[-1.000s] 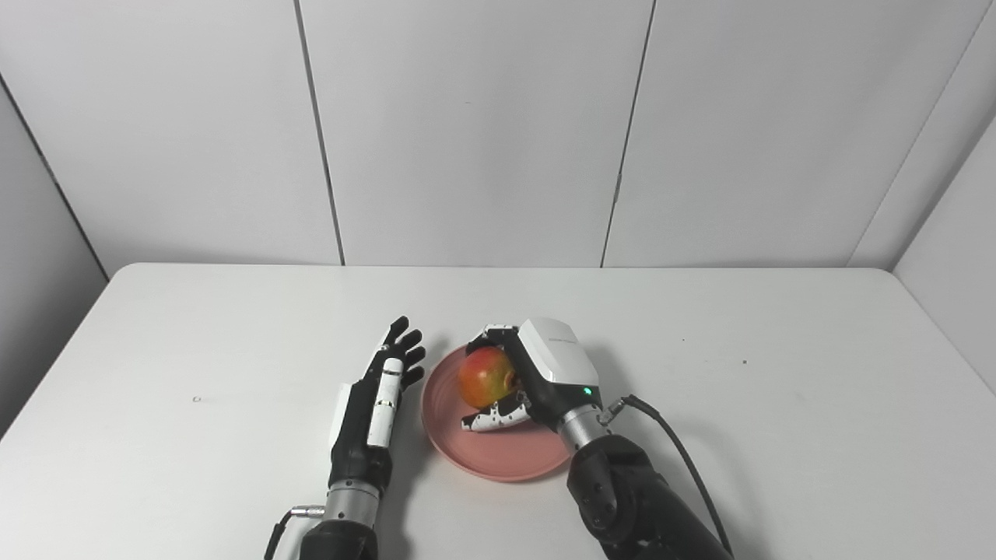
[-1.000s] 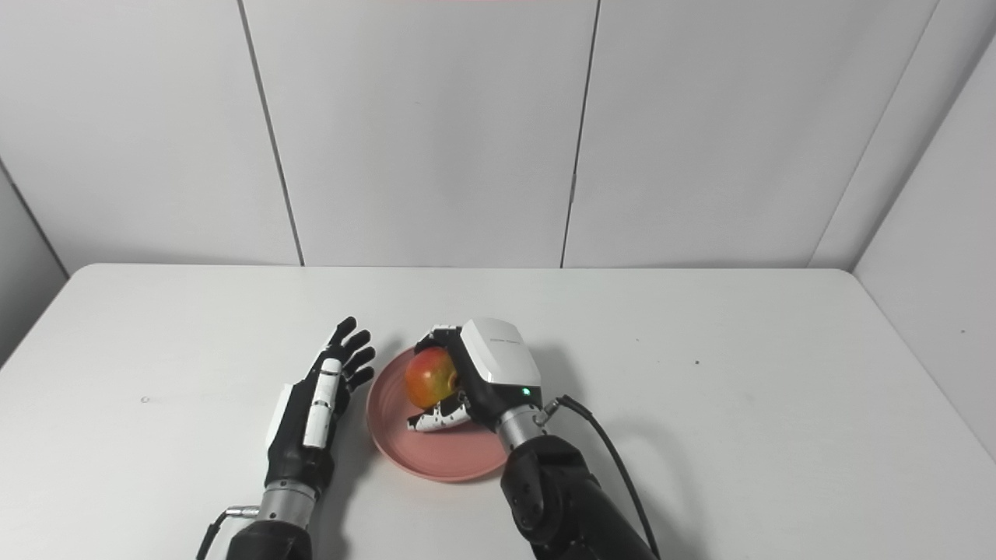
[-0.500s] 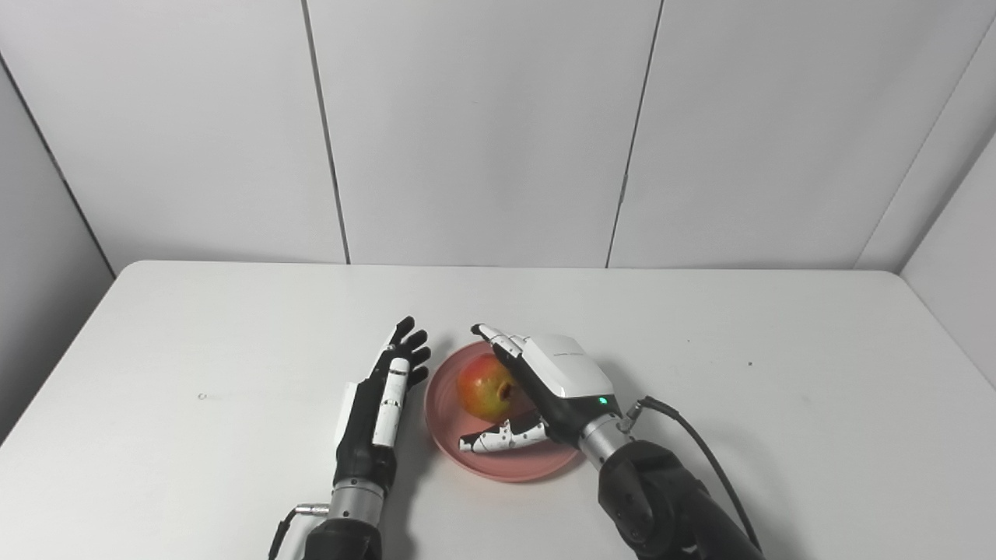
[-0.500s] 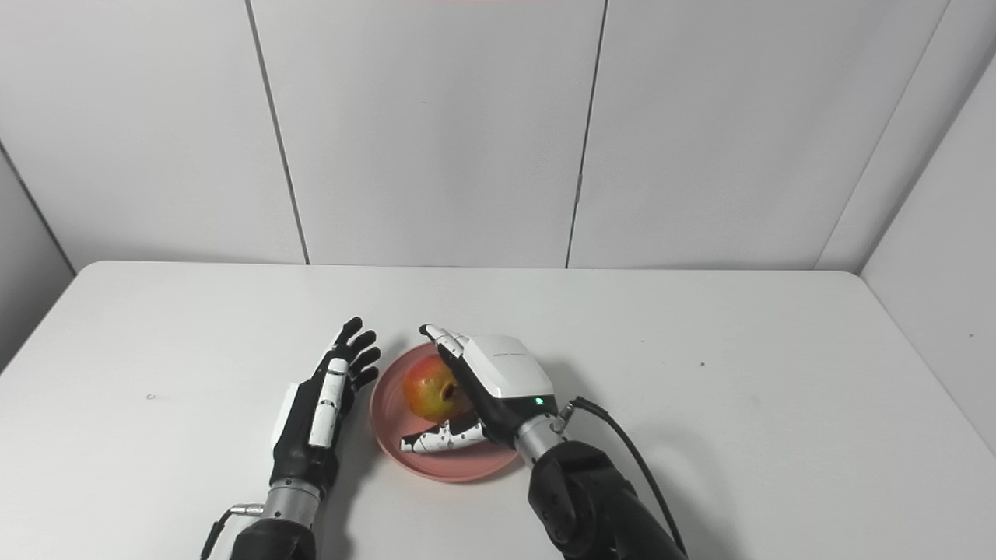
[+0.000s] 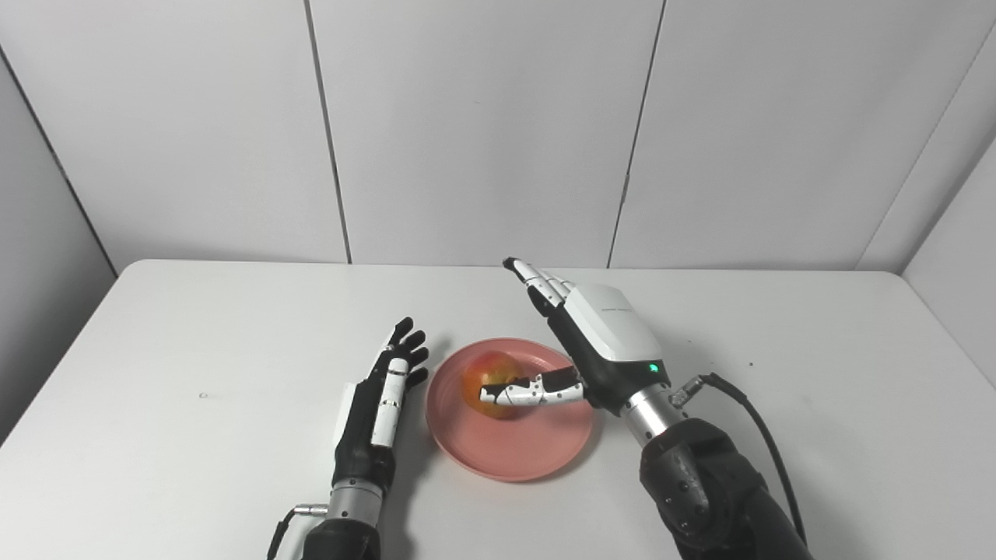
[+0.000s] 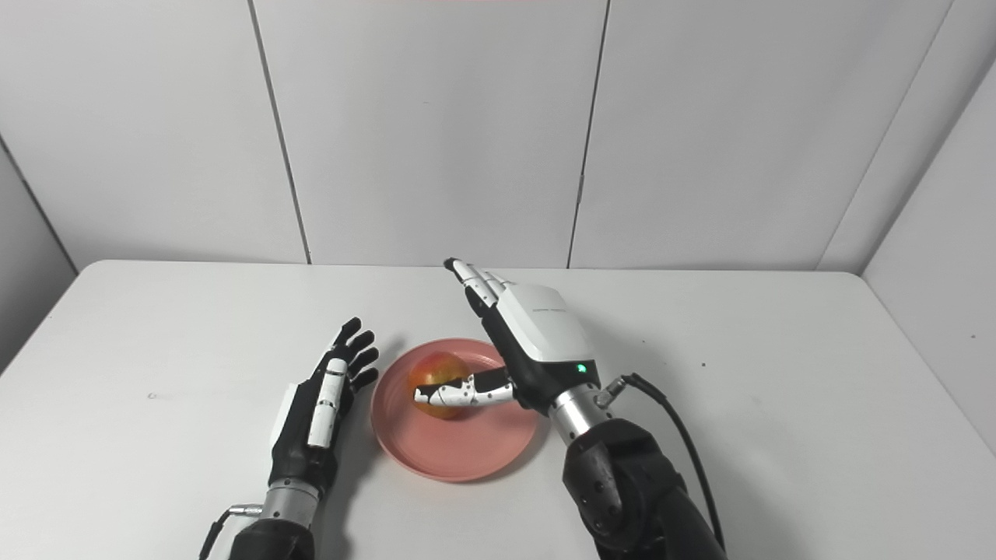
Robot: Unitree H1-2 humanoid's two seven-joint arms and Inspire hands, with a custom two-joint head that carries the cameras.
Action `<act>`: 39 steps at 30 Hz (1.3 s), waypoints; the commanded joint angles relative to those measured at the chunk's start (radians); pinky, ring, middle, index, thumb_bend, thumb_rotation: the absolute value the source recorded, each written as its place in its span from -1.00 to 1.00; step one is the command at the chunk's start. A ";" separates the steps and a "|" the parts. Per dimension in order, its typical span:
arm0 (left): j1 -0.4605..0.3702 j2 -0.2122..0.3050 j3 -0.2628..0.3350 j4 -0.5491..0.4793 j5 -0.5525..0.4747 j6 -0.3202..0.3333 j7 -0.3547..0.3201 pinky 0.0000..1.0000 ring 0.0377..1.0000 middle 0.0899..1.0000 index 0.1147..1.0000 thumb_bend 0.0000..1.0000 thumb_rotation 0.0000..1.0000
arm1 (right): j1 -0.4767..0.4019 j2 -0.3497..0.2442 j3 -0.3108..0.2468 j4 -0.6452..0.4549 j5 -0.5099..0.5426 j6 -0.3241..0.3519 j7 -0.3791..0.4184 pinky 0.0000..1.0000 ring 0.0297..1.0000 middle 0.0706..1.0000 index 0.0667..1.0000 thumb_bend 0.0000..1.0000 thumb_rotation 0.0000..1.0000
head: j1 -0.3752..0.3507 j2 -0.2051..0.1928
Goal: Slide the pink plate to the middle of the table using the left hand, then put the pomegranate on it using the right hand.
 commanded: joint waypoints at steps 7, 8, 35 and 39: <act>-0.015 -0.002 0.003 -0.017 -0.011 -0.023 -0.006 0.72 0.75 0.80 0.77 -0.09 1.00 | 0.044 0.006 -0.108 -0.060 0.090 -0.066 -0.120 0.60 0.77 0.84 0.88 0.84 0.22 | -0.004 0.001; -0.015 -0.001 0.002 -0.016 -0.010 -0.025 -0.007 0.72 0.75 0.80 0.77 -0.09 1.00 | 0.058 0.012 -0.123 -0.058 0.115 -0.070 -0.135 0.59 0.76 0.84 0.88 0.83 0.23 | -0.004 0.001; -0.013 0.019 0.000 -0.034 -0.030 -0.028 -0.041 0.91 0.91 0.95 0.93 -0.12 1.00 | 0.277 0.138 -0.330 0.039 0.813 -0.056 -0.140 1.00 1.00 1.00 1.00 0.07 1.00 | -0.021 -0.008; -0.010 0.026 -0.006 -0.050 -0.016 -0.031 -0.045 0.99 0.99 1.00 1.00 -0.12 1.00 | 0.284 0.137 -0.330 0.049 0.841 -0.051 -0.138 1.00 1.00 1.00 1.00 -0.05 1.00 | -0.024 -0.011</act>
